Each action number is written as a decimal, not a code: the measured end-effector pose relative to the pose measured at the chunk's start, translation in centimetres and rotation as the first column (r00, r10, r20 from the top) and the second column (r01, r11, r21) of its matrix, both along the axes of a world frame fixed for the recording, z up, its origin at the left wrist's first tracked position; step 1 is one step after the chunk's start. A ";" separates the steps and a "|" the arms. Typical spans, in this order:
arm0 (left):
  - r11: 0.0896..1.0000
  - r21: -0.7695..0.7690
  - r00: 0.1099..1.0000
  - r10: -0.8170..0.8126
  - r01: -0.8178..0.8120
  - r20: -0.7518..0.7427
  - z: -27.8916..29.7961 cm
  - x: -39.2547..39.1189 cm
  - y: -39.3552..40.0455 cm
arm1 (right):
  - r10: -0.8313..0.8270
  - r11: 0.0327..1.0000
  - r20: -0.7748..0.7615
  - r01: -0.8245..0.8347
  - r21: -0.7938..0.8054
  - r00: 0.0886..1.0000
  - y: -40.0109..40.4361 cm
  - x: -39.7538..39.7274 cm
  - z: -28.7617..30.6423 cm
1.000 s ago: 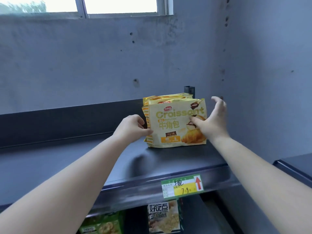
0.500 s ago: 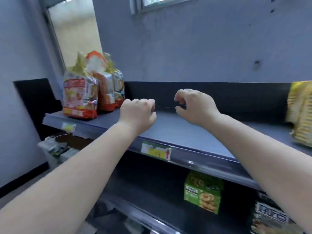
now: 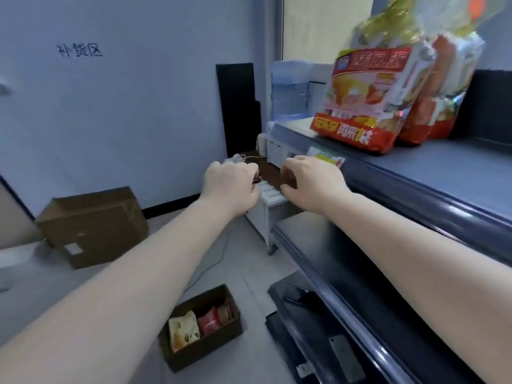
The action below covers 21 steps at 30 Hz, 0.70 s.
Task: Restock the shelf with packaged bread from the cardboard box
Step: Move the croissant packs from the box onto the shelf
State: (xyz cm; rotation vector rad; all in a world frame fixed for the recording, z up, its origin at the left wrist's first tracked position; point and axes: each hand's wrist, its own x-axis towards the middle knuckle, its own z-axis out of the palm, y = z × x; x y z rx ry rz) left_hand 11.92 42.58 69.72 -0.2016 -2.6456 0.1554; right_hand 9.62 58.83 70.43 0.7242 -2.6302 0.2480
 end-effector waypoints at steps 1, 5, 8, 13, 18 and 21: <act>0.999 0.008 0.999 0.039 -0.039 0.032 -1.2 -0.8 -1.9 | 0.030 0.999 0.032 -0.031 0.014 0.999 -2.0 -1.5 -1.2; 0.979 0.032 0.969 0.195 -0.202 0.150 -6.4 -3.8 -9.4 | 0.165 0.981 0.169 -0.180 0.078 0.972 -10.1 -7.7 -6.6; 0.943 0.072 0.922 0.297 -0.323 0.247 -10.6 -5.0 -14.4 | 0.252 0.953 0.315 -0.291 0.086 0.915 -15.8 -11.6 -11.0; 0.821 0.124 0.763 0.447 -0.557 0.466 -18.8 -6.8 -21.8 | 0.306 0.895 0.529 -0.428 0.123 0.791 -25.0 -16.3 -19.7; 0.676 0.156 0.577 0.459 -0.720 0.676 -29.3 -8.9 -29.7 | 0.214 0.871 0.720 -0.462 0.165 0.660 -33.7 -19.9 -29.5; 0.613 0.148 0.484 0.428 -0.776 0.763 -36.8 -9.7 -35.0 | 0.111 0.869 0.807 -0.451 0.204 0.580 -38.9 -22.0 -37.0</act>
